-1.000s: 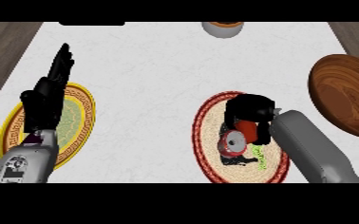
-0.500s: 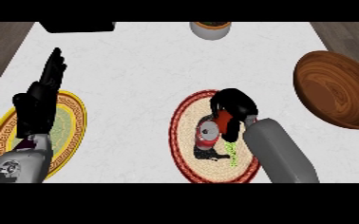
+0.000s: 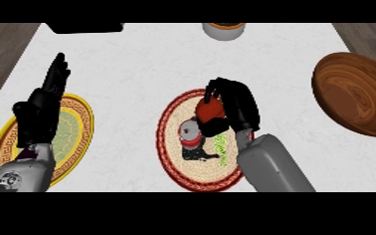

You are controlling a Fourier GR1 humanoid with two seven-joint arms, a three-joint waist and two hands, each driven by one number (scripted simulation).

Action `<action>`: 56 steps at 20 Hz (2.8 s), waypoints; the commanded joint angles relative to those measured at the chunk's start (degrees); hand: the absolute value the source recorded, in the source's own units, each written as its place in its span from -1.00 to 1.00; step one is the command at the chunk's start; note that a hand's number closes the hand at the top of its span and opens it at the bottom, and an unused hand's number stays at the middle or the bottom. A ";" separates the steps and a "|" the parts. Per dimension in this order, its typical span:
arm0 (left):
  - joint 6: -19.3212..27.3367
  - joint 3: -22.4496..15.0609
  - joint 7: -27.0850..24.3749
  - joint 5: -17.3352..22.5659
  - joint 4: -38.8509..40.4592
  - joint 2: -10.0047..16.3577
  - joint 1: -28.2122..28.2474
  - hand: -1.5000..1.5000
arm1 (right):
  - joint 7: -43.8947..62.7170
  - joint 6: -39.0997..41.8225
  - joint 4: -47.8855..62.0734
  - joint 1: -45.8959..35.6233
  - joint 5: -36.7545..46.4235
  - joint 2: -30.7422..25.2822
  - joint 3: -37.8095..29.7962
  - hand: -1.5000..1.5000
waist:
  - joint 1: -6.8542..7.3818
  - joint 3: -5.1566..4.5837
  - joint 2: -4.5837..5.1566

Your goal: Pick the bell pepper from the placemat and place it in the bowl

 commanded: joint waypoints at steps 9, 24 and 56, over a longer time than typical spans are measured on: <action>-0.99 1.33 -1.65 0.52 3.17 -0.25 -2.49 0.00 | 27.31 0.03 -32.72 7.93 15.86 -3.39 -2.79 1.00 | 1.55 0.15 1.45; -1.42 -1.62 2.92 -2.39 -4.44 -2.23 -0.37 0.00 | 0.62 -10.86 -17.54 11.35 -1.38 -16.93 -31.21 1.00 | 2.87 0.23 1.67; -2.27 -1.62 -0.59 -3.11 -1.18 -4.37 -2.04 0.00 | -54.38 -8.74 58.99 -12.84 -21.95 -38.62 -59.89 -1.00 | 4.83 0.47 2.45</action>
